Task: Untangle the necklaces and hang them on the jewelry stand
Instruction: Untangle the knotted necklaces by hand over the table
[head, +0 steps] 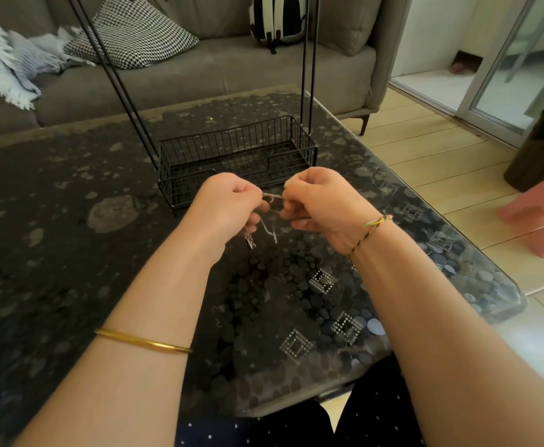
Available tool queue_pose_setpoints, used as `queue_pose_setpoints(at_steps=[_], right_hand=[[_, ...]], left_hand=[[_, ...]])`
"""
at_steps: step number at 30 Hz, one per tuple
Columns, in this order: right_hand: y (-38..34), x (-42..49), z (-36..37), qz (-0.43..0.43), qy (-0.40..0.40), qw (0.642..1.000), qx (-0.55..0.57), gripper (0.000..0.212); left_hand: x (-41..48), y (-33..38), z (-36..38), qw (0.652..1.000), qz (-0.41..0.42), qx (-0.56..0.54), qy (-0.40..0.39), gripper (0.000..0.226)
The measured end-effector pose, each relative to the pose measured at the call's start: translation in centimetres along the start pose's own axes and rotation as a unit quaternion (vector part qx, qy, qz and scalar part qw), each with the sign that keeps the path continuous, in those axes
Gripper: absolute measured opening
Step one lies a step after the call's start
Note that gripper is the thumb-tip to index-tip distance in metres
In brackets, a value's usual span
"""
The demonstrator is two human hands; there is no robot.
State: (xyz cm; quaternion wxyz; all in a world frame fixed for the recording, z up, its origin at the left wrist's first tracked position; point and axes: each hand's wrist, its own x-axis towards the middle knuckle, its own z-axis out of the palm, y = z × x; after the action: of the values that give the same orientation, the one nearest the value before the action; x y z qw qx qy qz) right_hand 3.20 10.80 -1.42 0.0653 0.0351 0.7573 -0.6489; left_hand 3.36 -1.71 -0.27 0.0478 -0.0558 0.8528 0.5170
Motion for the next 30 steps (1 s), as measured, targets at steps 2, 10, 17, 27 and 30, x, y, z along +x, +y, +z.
queue_pose_setpoints(at_steps=[2, 10, 17, 27, 30], right_hand=[[0.0, 0.0, -0.1, 0.023, 0.003, 0.999, 0.032, 0.026], [-0.1, 0.2, -1.0, 0.039, 0.054, 0.989, 0.135, 0.018], [0.3, 0.4, -0.8, 0.025, 0.096, 0.985, 0.140, 0.025], [0.4, 0.6, -0.6, 0.042, 0.146, 0.954, 0.258, 0.018], [0.3, 0.6, -0.4, 0.044, 0.170, 0.947, 0.269, 0.016]], left_hand=[[0.1, -0.1, -0.1, 1.000, 0.008, 0.019, 0.021, 0.022], [0.2, -0.8, 0.0, 0.981, 0.078, 0.168, 0.066, 0.021], [0.6, -0.9, 0.0, 0.970, 0.087, 0.208, 0.091, 0.014], [0.7, -1.0, 0.0, 0.964, 0.092, 0.237, 0.073, 0.009], [0.5, -0.8, 0.2, 0.960, 0.094, 0.258, 0.057, 0.007]])
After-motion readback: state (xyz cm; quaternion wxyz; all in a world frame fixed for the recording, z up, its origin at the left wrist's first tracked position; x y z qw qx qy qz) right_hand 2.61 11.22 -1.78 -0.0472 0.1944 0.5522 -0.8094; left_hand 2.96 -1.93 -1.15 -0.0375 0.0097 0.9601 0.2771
